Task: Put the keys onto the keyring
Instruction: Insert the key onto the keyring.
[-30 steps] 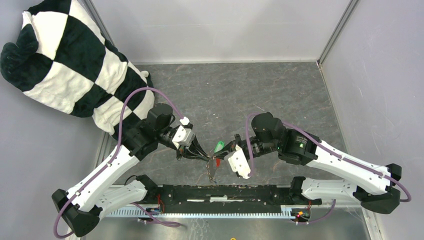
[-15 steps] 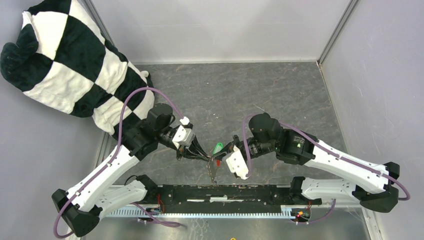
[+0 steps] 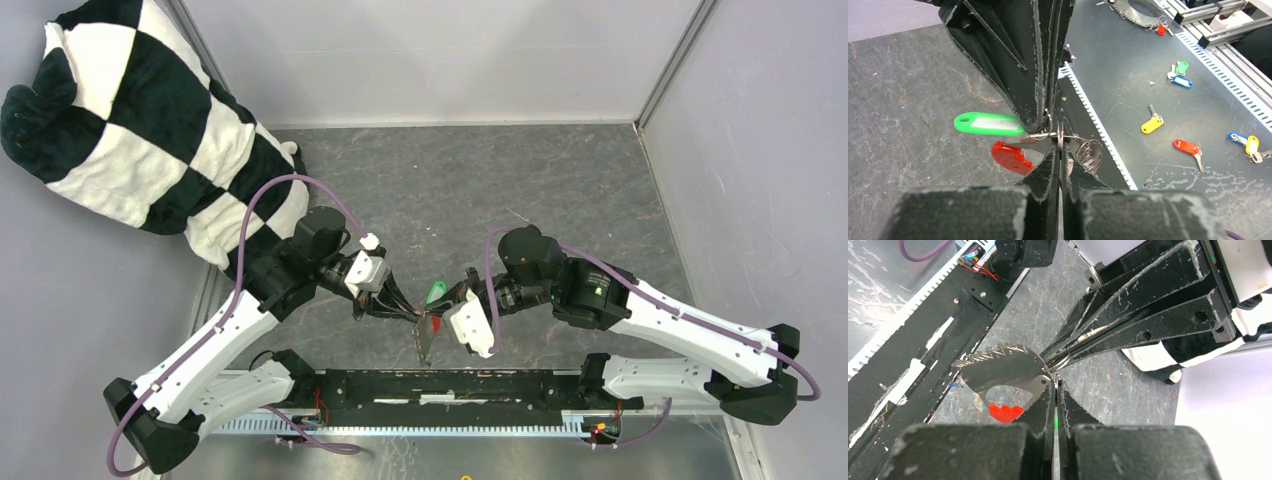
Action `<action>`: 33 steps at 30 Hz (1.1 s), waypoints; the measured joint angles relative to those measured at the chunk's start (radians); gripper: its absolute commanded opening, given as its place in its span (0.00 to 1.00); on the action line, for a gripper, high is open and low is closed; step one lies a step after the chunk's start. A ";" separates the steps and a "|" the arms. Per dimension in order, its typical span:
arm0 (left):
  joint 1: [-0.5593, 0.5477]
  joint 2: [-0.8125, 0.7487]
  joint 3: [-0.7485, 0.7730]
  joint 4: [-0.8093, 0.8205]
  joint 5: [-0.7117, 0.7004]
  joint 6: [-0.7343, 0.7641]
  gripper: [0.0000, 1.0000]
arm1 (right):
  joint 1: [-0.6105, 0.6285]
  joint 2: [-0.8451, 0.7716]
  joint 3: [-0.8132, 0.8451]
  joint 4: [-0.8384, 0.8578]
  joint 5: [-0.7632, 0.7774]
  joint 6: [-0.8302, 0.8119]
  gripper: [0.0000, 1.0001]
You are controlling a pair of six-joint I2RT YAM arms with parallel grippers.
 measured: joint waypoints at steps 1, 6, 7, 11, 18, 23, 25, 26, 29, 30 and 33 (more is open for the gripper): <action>0.000 0.000 0.000 0.000 0.000 0.000 0.02 | 0.000 0.000 0.000 0.000 0.007 0.000 0.00; 0.000 0.000 0.000 0.000 0.000 0.000 0.02 | 0.000 0.000 0.001 -0.001 0.032 0.001 0.01; 0.000 0.000 0.000 0.000 0.000 0.000 0.02 | 0.000 0.000 0.002 -0.001 0.036 0.001 0.01; 0.000 0.000 0.000 0.000 0.000 0.000 0.02 | 0.000 0.000 0.003 -0.002 0.039 0.003 0.01; 0.000 0.000 0.000 0.000 -0.010 -0.001 0.02 | 0.000 0.000 0.006 -0.008 0.021 0.003 0.01; 0.000 0.000 0.000 0.000 -0.021 -0.010 0.02 | 0.000 0.000 0.013 -0.009 0.005 0.003 0.01; 0.000 0.000 0.000 0.001 -0.022 -0.016 0.02 | 0.000 0.000 0.018 -0.009 0.001 0.003 0.01; 0.000 0.000 0.000 0.001 -0.022 -0.019 0.02 | 0.000 0.000 0.022 -0.009 -0.001 0.003 0.01; 0.000 0.000 0.000 0.002 -0.023 -0.028 0.02 | 0.000 0.000 0.027 -0.008 -0.005 0.003 0.01; 0.000 0.000 0.000 0.002 -0.023 -0.029 0.02 | 0.001 0.000 0.029 -0.008 -0.007 0.003 0.01; 0.000 0.000 0.000 0.002 -0.023 -0.029 0.02 | 0.005 0.000 0.033 -0.008 -0.010 0.003 0.01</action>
